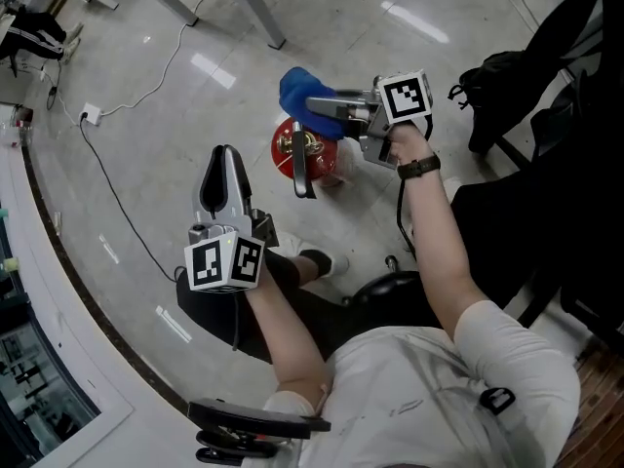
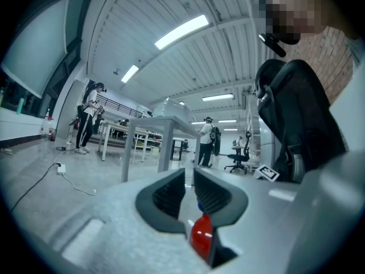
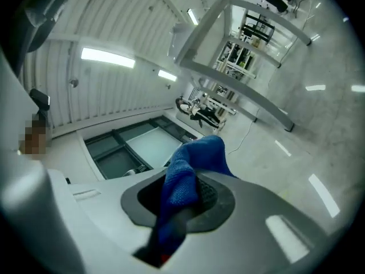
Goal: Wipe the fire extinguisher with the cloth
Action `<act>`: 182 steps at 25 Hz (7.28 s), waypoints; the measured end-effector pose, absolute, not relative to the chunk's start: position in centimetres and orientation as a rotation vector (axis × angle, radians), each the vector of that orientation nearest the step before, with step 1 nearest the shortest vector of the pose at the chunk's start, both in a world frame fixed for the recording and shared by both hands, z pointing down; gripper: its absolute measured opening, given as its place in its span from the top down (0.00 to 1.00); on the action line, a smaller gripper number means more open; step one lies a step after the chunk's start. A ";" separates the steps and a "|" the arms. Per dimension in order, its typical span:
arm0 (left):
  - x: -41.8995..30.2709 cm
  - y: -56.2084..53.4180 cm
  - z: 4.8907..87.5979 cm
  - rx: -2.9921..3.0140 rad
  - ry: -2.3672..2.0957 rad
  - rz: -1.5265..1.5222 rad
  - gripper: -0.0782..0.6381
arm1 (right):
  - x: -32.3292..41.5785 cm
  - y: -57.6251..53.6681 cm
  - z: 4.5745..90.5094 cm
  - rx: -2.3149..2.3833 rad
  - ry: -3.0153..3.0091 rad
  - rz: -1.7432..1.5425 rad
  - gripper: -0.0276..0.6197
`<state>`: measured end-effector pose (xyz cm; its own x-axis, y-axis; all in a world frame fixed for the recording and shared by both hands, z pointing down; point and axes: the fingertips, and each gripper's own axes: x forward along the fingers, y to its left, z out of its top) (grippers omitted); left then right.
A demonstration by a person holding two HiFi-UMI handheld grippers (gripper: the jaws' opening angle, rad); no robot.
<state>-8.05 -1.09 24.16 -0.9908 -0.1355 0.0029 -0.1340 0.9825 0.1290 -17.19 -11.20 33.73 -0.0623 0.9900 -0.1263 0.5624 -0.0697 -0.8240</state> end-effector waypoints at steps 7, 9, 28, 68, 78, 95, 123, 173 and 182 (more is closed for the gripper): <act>-8.8 -3.0 23.2 0.201 -3.106 -0.181 0.82 | -18.4 -11.8 49.8 -1.305 -1.623 0.895 0.86; -8.7 -2.7 23.8 0.147 -3.082 -0.110 0.82 | -18.0 -12.2 56.6 -1.144 -1.585 0.959 0.86; -18.1 1.4 24.4 0.653 -3.010 -0.137 0.82 | -14.1 -17.6 77.5 -0.304 -1.728 0.804 0.86; -12.1 -0.9 29.9 2.491 -1.724 0.045 0.82 | 0.1 -14.8 58.4 1.348 -2.634 1.836 0.87; -12.6 -1.5 34.7 2.400 -1.723 0.075 0.82 | 0.8 -11.2 75.1 1.595 -2.130 2.279 0.86; -12.3 -0.4 28.7 2.367 -1.893 -0.104 0.82 | 0.8 -9.4 36.7 1.306 -3.085 1.614 0.86; -14.5 -0.3 33.0 2.302 -1.855 -0.116 0.83 | 1.4 -9.2 64.1 1.725 -2.282 2.147 0.87; -17.7 0.7 35.5 2.154 -1.896 -0.164 0.83 | 0.2 -6.0 70.8 2.116 -2.069 1.933 0.87; -18.8 0.8 34.0 2.169 -1.907 -0.195 0.83 | -3.6 -3.0 75.8 1.696 -1.896 1.692 0.86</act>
